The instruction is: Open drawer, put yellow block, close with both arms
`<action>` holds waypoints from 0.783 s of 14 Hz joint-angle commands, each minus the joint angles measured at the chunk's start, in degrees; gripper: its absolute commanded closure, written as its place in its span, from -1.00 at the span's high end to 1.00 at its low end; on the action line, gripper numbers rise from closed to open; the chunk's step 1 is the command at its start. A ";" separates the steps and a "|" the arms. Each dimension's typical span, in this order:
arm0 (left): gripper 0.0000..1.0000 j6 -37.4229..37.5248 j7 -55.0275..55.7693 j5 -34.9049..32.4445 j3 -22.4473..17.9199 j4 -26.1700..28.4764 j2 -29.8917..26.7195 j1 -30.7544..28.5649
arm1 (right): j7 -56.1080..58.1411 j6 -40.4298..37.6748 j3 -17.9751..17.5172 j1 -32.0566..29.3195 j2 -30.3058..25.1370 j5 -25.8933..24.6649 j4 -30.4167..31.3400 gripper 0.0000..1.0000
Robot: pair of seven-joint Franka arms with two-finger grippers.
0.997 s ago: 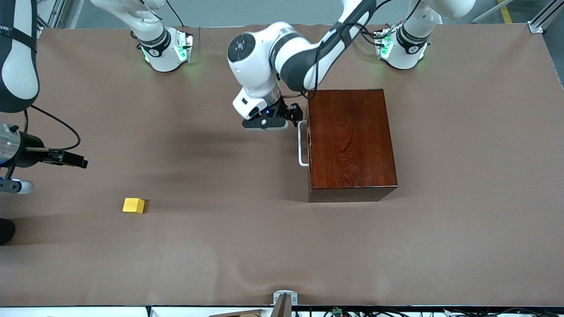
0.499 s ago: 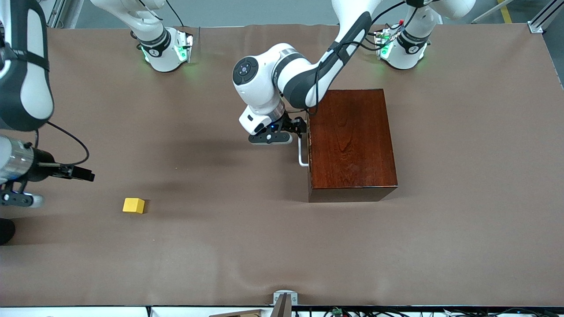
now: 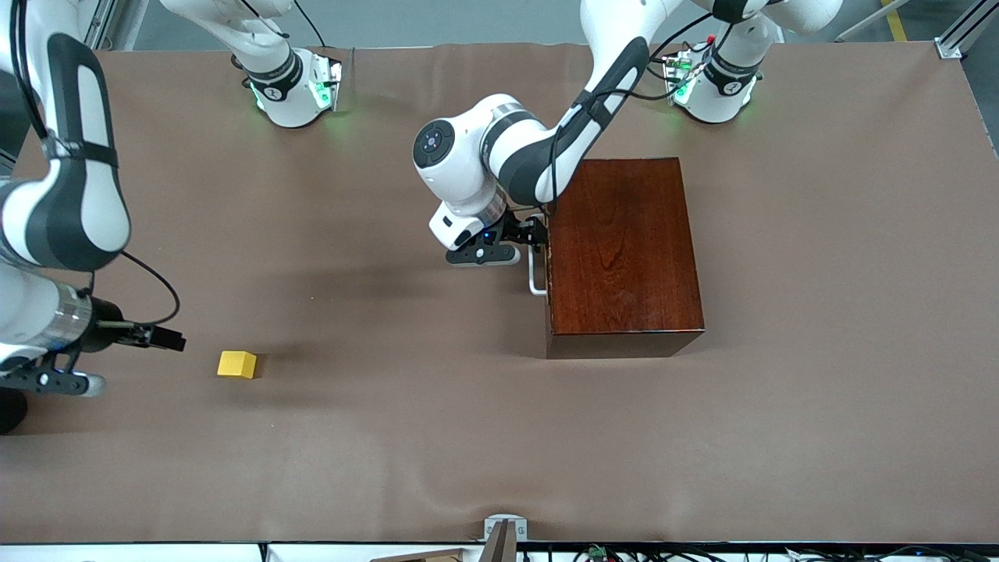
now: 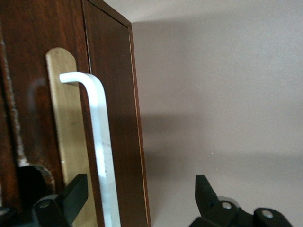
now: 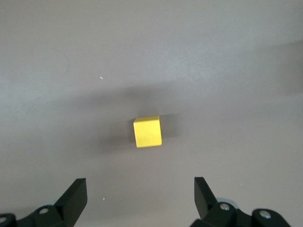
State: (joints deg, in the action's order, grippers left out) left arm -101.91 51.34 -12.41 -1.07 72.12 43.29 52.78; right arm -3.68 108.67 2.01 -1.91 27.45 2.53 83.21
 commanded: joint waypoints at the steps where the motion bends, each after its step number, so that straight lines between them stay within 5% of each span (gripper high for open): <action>1: 1.00 -1.00 1.91 -1.39 -0.17 -0.84 1.01 0.30 | 0.34 3.28 -0.34 -0.99 3.22 -0.69 -0.94 1.00; 11: 1.00 -7.24 4.72 -0.60 0.36 -1.01 1.62 0.57 | 0.42 5.93 -0.25 0.33 10.33 -1.48 -0.94 1.00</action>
State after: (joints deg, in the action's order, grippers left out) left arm -105.95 54.36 -12.41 -1.05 72.14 44.30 52.83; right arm -3.47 114.28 1.98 -1.67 35.50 2.37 83.20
